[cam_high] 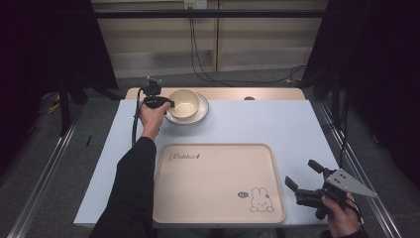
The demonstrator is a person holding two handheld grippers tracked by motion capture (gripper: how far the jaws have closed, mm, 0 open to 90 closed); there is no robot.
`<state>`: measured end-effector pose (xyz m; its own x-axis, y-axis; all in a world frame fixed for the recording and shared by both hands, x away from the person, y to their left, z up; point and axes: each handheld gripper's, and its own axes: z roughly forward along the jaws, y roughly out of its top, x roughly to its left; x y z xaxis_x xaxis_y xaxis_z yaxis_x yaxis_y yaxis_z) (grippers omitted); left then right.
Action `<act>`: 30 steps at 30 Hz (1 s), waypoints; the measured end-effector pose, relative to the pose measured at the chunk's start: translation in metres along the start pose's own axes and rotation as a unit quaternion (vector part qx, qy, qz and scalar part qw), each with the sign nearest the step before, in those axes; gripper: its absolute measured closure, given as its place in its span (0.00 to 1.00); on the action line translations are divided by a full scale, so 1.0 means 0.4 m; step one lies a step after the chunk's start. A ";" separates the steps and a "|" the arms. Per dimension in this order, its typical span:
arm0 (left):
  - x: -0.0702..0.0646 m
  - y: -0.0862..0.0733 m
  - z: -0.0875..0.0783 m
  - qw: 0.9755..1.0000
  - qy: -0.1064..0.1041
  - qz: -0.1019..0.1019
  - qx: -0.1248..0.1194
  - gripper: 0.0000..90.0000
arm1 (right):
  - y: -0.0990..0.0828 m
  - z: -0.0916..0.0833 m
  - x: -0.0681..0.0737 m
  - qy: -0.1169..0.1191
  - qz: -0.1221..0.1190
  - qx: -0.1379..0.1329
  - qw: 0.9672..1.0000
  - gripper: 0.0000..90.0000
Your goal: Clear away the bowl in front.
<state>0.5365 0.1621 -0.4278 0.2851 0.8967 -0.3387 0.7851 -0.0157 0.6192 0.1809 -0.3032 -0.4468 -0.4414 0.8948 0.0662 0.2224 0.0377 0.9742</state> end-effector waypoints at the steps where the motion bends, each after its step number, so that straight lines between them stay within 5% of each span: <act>1: 0.000 0.000 -0.002 1.000 -0.002 -0.004 0.002 0.93 | 0.000 -0.001 0.001 0.000 0.000 0.000 1.000 0.01; 30: -0.018 -0.011 -0.083 0.999 -0.029 0.038 -0.004 0.93 | 0.001 -0.001 0.002 -0.001 -0.003 0.000 1.000 0.01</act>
<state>0.5127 0.1704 -0.4045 0.3751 0.8662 -0.3303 0.7552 -0.0789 0.6507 0.1801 -0.3028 -0.4463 -0.4412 0.8954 0.0603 0.2190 0.0423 0.9748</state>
